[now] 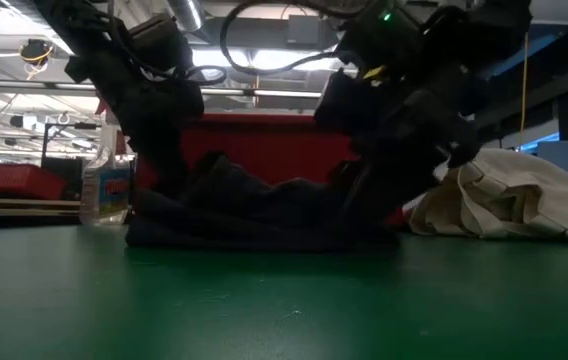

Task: Fold Laundry from Bin
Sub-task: Fold the black shorts

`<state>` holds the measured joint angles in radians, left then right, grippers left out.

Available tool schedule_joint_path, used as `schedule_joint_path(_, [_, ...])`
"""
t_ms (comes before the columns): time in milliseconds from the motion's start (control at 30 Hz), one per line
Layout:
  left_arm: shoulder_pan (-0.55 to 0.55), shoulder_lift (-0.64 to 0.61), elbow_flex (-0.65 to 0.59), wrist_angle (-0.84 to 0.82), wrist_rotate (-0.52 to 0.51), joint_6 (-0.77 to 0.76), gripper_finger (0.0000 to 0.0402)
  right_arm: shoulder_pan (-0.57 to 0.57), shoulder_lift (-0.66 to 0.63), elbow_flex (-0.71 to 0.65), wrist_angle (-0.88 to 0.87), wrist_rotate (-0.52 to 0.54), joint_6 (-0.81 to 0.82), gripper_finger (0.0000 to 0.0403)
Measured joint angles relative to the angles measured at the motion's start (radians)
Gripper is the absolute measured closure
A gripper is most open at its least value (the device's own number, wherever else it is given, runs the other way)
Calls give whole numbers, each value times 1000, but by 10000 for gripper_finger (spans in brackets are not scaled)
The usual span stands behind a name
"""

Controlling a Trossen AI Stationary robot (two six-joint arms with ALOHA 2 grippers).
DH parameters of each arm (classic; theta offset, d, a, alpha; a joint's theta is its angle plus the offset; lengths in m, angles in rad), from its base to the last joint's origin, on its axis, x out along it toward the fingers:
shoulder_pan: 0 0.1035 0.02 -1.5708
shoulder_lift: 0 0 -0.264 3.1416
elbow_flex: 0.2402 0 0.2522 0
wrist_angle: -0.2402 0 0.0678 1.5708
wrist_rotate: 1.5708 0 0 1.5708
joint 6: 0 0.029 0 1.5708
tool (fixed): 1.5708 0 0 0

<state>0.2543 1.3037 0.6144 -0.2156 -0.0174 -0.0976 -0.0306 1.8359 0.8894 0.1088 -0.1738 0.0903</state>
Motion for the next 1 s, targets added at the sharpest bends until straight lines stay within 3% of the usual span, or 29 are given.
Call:
schedule_joint_path(200, [0,0,0,17,-106,49,247,-4,0,0,-9,1,-45,150])
schedule_joint_path(367, [1,0,0,19,-133,79,298,-5,-1,0,-25,9,-60,150])
schedule_joint_path(600, [1,-4,17,-5,44,104,387,-5,-1,0,-31,9,-71,150])
schedule_joint_path(733, [-2,-8,46,-45,75,136,369,-5,-1,0,-32,9,-71,150])
schedule_joint_path(1000, [1,-8,48,-128,9,260,254,-16,-2,0,-40,-2,-73,150])
